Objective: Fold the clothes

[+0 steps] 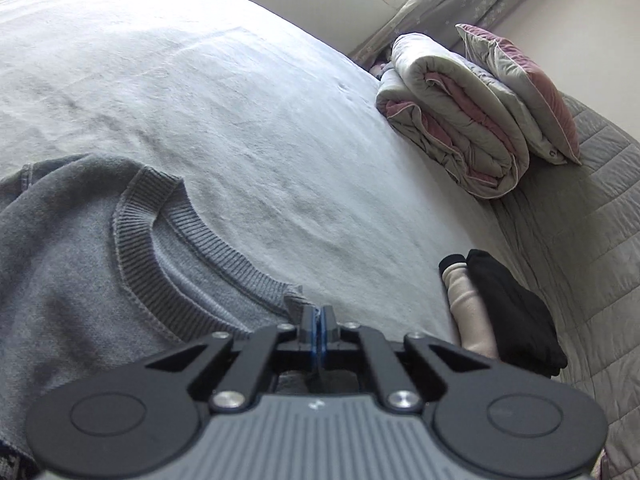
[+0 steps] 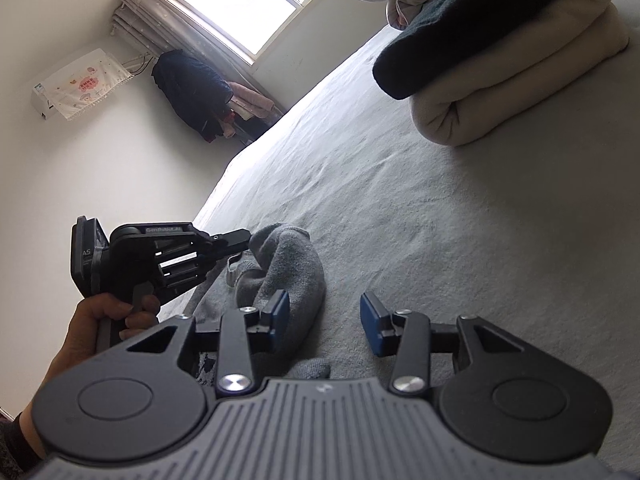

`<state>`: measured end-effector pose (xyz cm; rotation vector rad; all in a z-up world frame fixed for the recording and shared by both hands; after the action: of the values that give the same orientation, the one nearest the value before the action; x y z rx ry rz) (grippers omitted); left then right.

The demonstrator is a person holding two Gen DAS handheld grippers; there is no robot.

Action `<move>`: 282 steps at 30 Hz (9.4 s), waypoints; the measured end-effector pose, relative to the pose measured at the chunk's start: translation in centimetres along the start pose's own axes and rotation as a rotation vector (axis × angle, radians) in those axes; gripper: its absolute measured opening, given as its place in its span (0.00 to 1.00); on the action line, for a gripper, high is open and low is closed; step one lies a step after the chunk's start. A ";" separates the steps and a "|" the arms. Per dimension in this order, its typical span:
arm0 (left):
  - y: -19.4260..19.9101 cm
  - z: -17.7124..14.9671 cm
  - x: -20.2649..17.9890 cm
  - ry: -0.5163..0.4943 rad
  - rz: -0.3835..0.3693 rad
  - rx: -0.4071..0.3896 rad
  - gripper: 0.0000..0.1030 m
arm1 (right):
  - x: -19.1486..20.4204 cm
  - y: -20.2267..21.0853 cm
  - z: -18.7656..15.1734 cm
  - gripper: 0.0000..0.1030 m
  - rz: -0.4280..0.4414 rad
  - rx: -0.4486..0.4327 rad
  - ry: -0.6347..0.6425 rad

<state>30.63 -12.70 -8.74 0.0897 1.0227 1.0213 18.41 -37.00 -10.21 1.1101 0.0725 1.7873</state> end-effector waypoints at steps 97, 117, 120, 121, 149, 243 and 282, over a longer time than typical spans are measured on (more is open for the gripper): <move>-2.2 -23.6 -17.5 -1.155 -0.324 0.311 0.06 | -9.5 6.2 3.5 0.30 -0.236 -0.170 -0.161; -0.2 -23.8 -18.3 -0.925 -0.478 0.286 0.38 | -9.5 4.9 4.1 0.16 -0.445 -0.232 0.033; 0.9 -23.1 -17.5 -0.879 -0.448 0.261 0.46 | -9.2 4.8 4.1 0.21 -0.444 -0.233 0.042; 1.4 -22.9 -17.1 -0.869 -0.432 0.254 0.46 | -9.0 4.8 4.1 0.30 -0.439 -0.234 0.045; 18.6 -7.4 2.8 -0.633 0.109 -0.037 0.86 | 3.8 1.7 2.9 0.61 -0.643 -0.223 0.245; 22.4 3.3 25.8 0.102 0.087 -0.227 0.05 | 39.4 -38.1 -11.6 0.17 -0.251 0.310 0.607; 22.9 2.8 24.9 0.010 0.048 -0.219 0.29 | 27.2 -30.5 -1.2 0.39 -0.528 -0.035 0.659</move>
<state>20.64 19.57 -12.29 -0.0706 0.9154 1.1718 36.58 -0.39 -8.59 0.3786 0.6628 1.5805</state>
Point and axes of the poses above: each gripper's, at about its wrist camera, not at the fingertips, and y roughly against the way its jaws point, x to its left, z to its top, the point moved 10 cm from there along -y, roughly the way its jaws point, and after that the axes turned 9 degrees about -z, right-handed, at the moved point
